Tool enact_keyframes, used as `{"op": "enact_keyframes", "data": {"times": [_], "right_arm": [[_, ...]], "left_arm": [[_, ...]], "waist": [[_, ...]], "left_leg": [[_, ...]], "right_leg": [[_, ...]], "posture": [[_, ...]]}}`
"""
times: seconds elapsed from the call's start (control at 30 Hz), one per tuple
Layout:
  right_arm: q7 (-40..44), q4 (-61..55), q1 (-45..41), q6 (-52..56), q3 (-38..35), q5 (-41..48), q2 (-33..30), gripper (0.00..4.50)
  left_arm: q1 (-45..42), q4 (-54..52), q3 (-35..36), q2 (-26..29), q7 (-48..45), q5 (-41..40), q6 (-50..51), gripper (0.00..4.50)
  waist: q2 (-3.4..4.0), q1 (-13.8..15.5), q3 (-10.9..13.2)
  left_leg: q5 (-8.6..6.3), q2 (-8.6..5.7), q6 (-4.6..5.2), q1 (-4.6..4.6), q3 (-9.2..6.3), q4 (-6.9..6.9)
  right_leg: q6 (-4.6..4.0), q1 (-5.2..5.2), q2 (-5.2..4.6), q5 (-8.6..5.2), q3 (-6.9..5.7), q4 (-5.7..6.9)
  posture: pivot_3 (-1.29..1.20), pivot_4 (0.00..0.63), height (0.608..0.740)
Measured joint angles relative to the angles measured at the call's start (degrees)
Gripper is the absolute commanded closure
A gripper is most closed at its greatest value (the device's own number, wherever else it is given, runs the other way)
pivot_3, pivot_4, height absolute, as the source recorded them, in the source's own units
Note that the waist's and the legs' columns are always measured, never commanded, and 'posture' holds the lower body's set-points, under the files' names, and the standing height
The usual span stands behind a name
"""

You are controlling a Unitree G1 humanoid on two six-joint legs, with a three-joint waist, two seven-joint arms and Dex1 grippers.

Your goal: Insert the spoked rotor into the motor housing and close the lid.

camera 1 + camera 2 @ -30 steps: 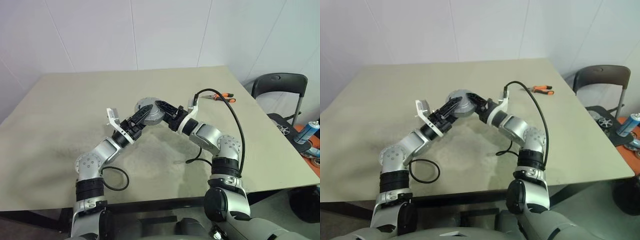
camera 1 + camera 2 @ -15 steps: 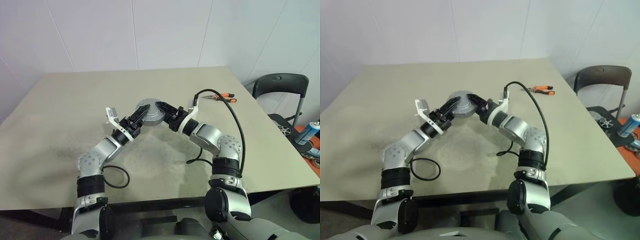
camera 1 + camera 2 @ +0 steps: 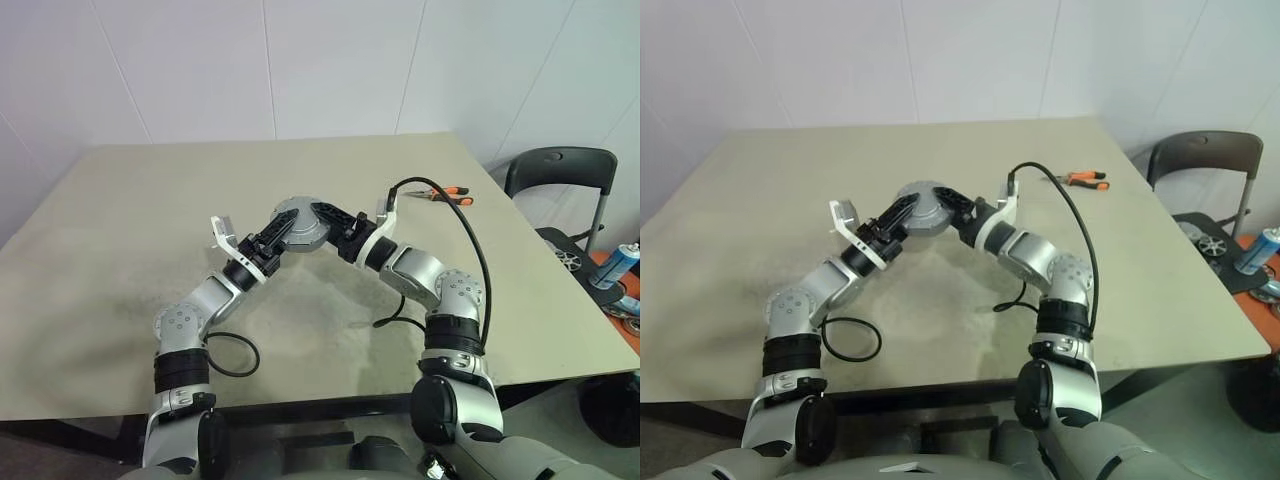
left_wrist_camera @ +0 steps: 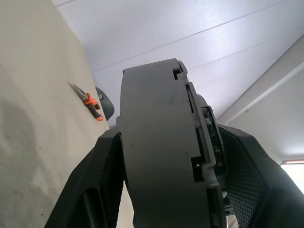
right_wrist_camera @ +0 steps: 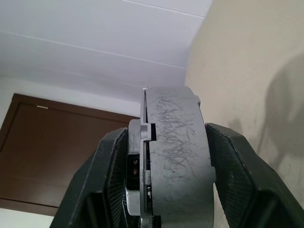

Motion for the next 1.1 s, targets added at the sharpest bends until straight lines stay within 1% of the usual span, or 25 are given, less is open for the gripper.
{"op": "enact_keyframes", "data": {"times": [0.2,0.23,0.27,0.33,0.73,0.87,0.93,1.1], "right_arm": [[3.22,-3.18,0.87,-2.16,3.67,-3.75,-1.04,2.24],[3.95,-3.6,1.09,-2.61,4.05,-4.24,-1.02,1.55],[4.11,-3.66,1.26,-2.94,4.34,-4.46,-1.02,1.35],[4.16,-3.65,1.41,-2.72,4.54,-4.42,-1.1,0.7],[1.31,-1.87,1.27,-1.8,3.18,-3.16,-0.67,0.7],[0.87,-1.67,1.11,-2.07,2.9,-3.12,-0.47,0.7],[0.81,-1.67,1.0,-2.19,2.62,-3.09,-0.49,0.67],[0.64,-1.67,0.99,-2.23,2.38,-3.08,-0.22,0.67]], "left_arm": [[-0.05,-0.07,-0.03,0.34,0.48,-0.08,0.69,1.94],[-0.11,-0.09,-0.04,0.39,0.5,-0.07,0.71,1.94],[-0.19,-0.5,-0.08,0.57,0.57,0.06,0.69,1.94],[-0.31,-0.68,-0.3,1.11,1.09,0.39,0.71,1.94],[-0.28,-0.67,-0.52,1.13,2.51,1.58,0.46,1.94],[-0.39,-0.65,0.46,1.51,2.95,1.59,-0.16,1.94],[-0.42,-0.65,0.7,2.22,2.94,1.6,-0.36,2.15],[-0.43,-0.66,1.0,2.43,3.41,1.51,-0.57,2.18]], "waist": [[0.0,0.0,0.0],[0.0,0.01,0.0],[-0.01,0.02,0.0],[0.0,0.02,0.0],[-0.01,0.01,0.0],[-0.01,-0.02,0.0],[-0.01,-0.01,0.0],[-0.01,0.11,0.0]], "left_leg": [[0.0,0.0,0.0,0.0,0.0,0.0],[0.0,0.0,0.0,0.0,0.0,0.0],[0.0,0.0,0.0,0.0,0.0,0.01],[0.0,0.0,0.0,0.0,0.0,0.02],[0.0,0.0,0.0,0.0,-0.01,0.03],[0.0,0.0,0.0,0.0,-0.01,0.02],[0.0,0.0,0.0,0.0,-0.01,0.02],[0.0,0.0,0.0,0.0,-0.01,0.03]], "right_leg": [[0.0,0.0,0.0,0.0,0.0,0.0],[0.0,0.0,0.0,0.0,0.0,0.0],[0.0,0.0,0.01,0.0,0.0,0.0],[0.0,0.0,0.0,0.0,0.0,0.02],[0.0,0.01,-0.01,0.0,0.0,0.02],[0.0,0.0,-0.01,0.0,0.0,0.02],[0.0,0.0,-0.01,0.0,0.0,0.02],[0.0,0.02,-0.02,0.0,0.0,0.02]], "posture": [[0.0,0.0,0.74],[0.0,0.0,0.74],[0.0,0.0,0.74],[0.0,0.0,0.74],[0.0,0.0,0.74],[0.0,0.0,0.74],[0.0,0.0,0.74],[0.0,0.0,0.74]]}}
